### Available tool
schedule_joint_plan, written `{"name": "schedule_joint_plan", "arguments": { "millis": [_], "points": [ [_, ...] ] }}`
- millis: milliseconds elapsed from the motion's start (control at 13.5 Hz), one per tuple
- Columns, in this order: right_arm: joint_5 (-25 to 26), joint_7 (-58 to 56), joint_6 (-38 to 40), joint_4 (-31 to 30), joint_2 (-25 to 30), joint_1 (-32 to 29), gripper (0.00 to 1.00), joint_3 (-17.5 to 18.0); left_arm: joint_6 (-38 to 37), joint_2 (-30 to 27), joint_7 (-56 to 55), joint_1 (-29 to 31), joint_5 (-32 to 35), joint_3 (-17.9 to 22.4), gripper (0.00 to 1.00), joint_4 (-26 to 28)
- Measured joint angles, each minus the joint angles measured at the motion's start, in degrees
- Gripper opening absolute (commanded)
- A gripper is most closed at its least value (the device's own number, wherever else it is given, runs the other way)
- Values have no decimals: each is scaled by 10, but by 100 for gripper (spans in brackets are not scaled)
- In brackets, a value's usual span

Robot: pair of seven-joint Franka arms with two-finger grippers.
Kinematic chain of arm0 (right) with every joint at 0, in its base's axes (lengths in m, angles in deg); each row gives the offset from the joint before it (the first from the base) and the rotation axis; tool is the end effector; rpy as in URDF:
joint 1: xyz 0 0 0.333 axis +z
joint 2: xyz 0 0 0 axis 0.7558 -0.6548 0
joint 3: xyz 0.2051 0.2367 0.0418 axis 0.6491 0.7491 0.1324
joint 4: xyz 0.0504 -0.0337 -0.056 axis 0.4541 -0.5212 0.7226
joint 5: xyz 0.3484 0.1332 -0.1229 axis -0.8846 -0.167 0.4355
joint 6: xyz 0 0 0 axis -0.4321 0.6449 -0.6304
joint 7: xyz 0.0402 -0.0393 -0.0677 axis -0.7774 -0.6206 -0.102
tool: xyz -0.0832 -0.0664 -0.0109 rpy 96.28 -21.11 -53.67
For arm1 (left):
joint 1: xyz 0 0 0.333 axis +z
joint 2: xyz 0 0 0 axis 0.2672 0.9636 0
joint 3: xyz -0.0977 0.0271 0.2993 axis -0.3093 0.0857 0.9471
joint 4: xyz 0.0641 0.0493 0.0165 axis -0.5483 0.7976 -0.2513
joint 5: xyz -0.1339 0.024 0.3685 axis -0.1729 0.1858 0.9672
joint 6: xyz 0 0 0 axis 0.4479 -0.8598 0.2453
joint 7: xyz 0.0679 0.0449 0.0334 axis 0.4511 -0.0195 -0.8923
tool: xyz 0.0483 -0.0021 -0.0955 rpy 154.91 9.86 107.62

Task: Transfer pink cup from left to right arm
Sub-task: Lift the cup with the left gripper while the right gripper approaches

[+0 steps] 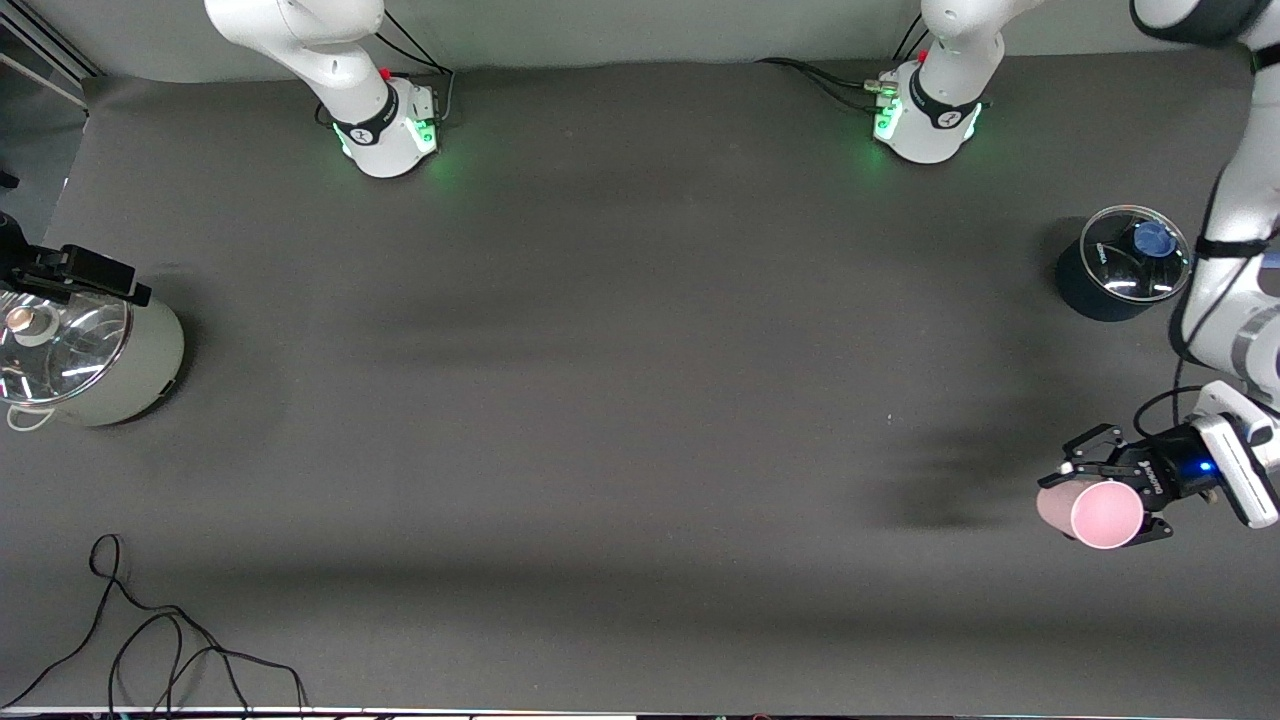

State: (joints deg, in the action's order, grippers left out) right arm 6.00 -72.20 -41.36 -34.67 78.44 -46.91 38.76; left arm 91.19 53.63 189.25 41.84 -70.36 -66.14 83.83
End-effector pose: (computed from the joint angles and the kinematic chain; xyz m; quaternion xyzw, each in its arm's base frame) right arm 0.5609 -0.0486 0.6190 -0.9975 0.0466 0.0480 0.0234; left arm 0.6819 0.0983 0.3043 0.7083 -0.3450 0.4648 0.4040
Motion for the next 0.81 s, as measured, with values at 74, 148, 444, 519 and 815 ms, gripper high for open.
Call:
{"name": "schedule_joint_plan", "arguments": {
  "millis": [74, 148, 444, 519, 815],
  "points": [
    [0, 0, 0, 0, -1, 0, 100, 0, 27, -28, -2, -4, -18, -18, 27, 32],
    [0, 0, 0, 0, -2, 0, 100, 0, 50, -55, -2, -5, -37, -35, 27, 63],
    [-1, 0, 0, 0, -5, 1, 100, 0, 154, -155, -2, -7, -113, -126, 27, 173],
    [-7, 0, 0, 0, -5, 2, 100, 0, 178, -179, -2, -7, -136, -153, 27, 197],
    [-71, 7, 0, 2, -6, 7, 100, 4, 309, -256, -2, -27, -246, -264, 27, 258]
  ]
}}
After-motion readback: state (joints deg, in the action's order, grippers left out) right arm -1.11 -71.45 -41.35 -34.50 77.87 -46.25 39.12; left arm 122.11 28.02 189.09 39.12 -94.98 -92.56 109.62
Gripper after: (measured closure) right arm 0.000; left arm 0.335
